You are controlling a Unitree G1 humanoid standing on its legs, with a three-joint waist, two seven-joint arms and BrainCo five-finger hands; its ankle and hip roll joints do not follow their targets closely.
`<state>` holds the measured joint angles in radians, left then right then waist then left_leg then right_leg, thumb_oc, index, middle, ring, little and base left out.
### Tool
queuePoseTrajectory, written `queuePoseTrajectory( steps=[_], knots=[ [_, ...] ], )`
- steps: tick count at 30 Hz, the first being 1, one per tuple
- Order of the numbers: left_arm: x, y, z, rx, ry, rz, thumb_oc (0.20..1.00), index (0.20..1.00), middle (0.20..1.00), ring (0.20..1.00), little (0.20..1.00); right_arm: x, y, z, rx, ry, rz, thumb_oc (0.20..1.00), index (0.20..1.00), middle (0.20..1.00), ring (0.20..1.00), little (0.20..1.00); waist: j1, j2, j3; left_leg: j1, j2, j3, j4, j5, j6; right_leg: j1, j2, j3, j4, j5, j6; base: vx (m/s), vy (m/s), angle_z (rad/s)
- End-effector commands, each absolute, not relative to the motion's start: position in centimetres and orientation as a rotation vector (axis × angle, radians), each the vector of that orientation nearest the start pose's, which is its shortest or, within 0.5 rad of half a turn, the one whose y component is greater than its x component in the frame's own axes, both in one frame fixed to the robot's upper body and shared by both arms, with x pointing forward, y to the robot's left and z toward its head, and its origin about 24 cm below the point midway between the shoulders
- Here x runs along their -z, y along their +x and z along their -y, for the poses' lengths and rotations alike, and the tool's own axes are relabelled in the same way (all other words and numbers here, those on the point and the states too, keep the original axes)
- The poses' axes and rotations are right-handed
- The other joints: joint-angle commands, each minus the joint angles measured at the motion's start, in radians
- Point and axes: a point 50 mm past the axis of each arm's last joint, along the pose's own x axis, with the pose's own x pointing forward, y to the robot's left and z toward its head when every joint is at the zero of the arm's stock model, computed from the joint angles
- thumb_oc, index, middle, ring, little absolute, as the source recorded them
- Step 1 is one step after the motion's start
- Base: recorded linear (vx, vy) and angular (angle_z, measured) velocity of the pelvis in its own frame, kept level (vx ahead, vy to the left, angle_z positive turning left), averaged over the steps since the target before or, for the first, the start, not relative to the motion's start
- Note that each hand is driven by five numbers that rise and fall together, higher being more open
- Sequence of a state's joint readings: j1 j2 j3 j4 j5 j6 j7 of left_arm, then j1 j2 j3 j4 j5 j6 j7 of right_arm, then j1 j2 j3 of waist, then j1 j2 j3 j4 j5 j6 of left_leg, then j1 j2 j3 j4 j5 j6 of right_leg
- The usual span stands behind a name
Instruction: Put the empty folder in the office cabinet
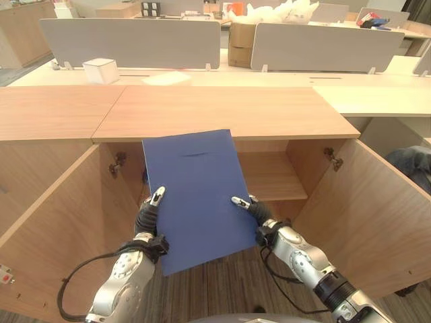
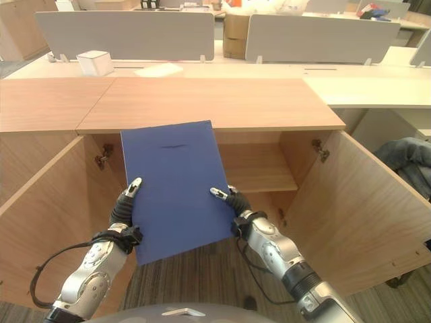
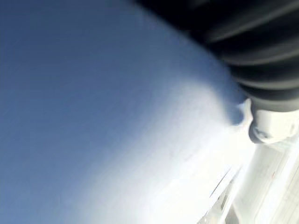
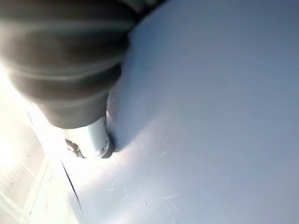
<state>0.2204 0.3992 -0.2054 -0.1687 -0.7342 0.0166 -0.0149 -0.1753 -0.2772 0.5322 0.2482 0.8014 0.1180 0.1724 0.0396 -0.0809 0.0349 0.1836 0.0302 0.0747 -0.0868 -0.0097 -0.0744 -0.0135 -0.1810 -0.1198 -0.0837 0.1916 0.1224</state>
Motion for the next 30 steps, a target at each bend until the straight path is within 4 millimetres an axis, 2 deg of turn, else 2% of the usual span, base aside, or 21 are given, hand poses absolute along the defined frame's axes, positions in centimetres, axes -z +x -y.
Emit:
queuePoseTrajectory(
  steps=[1, 4, 6, 7, 12, 19, 30],
  knots=[
    [-7.8, 20.4, -15.2, 0.394, -0.350, 0.069, 1.000, 1.000, 1.000, 1.000, 1.000, -0.3, 25.3, 6.9, -0.678, 0.367, -0.379, 0.200, 0.200, 0.200, 0.200, 0.200, 0.004, -0.032, 0.010, -0.081, -0.062, -0.010, 0.000, -0.062, 0.046, 0.017, -0.093, -0.007, 0.002, -0.052, 0.087, 0.00, 0.000, 0.00],
    [-8.5, 20.0, -16.6, 0.337, -0.305, 0.125, 1.000, 1.000, 1.000, 1.000, 1.000, 2.4, 23.8, 9.0, -0.676, 0.266, -0.489, 0.200, 0.200, 0.200, 0.200, 0.200, 0.012, -0.040, 0.020, -0.084, -0.063, -0.013, 0.000, -0.063, 0.046, 0.013, -0.095, -0.010, 0.004, -0.052, 0.088, -0.02, -0.009, 0.00],
    [-8.7, 19.9, -16.9, 0.327, -0.298, 0.140, 1.000, 1.000, 1.000, 1.000, 1.000, 3.0, 23.3, 9.6, -0.676, 0.238, -0.516, 0.200, 0.200, 0.200, 0.200, 0.200, 0.014, -0.042, 0.023, -0.084, -0.064, -0.014, 0.000, -0.064, 0.046, 0.013, -0.095, -0.012, 0.004, -0.052, 0.089, 0.00, 0.000, 0.00],
    [-9.1, 19.8, -17.2, 0.312, -0.283, 0.163, 1.000, 1.000, 1.000, 1.000, 1.000, 4.3, 22.2, 10.4, -0.698, 0.187, -0.581, 0.200, 0.200, 0.200, 0.200, 0.200, 0.017, -0.046, 0.027, -0.085, -0.066, -0.014, 0.000, -0.064, 0.045, 0.011, -0.097, -0.013, 0.004, -0.051, 0.090, 0.00, 0.000, 0.00],
    [-9.8, 19.9, -18.0, 0.276, -0.241, 0.218, 1.000, 1.000, 1.000, 1.000, 1.000, 5.9, 20.2, 11.8, -0.759, 0.119, -0.684, 0.200, 0.200, 0.200, 0.200, 0.200, 0.022, -0.053, 0.039, -0.084, -0.066, -0.015, 0.000, -0.063, 0.044, 0.009, -0.099, -0.013, 0.007, -0.051, 0.091, -0.01, -0.004, 0.00],
    [-9.8, 20.1, -18.1, 0.253, -0.221, 0.233, 1.000, 1.000, 1.000, 1.000, 1.000, 6.2, 19.7, 12.4, -0.786, 0.095, -0.712, 0.200, 0.200, 0.200, 0.200, 0.200, 0.024, -0.055, 0.049, -0.082, -0.068, -0.012, 0.000, -0.064, 0.045, 0.005, -0.103, -0.009, 0.010, -0.048, 0.093, 0.00, 0.000, 0.00],
    [-9.2, 20.1, -18.7, 0.203, -0.189, 0.210, 1.000, 1.000, 1.000, 1.000, 1.000, 5.7, 20.9, 12.1, -0.732, 0.111, -0.658, 0.200, 0.200, 0.200, 0.200, 0.200, 0.030, -0.053, 0.054, -0.079, -0.070, -0.013, 0.000, -0.064, 0.049, 0.002, -0.103, -0.003, 0.010, -0.046, 0.092, 0.00, -0.001, 0.00]
  ],
)
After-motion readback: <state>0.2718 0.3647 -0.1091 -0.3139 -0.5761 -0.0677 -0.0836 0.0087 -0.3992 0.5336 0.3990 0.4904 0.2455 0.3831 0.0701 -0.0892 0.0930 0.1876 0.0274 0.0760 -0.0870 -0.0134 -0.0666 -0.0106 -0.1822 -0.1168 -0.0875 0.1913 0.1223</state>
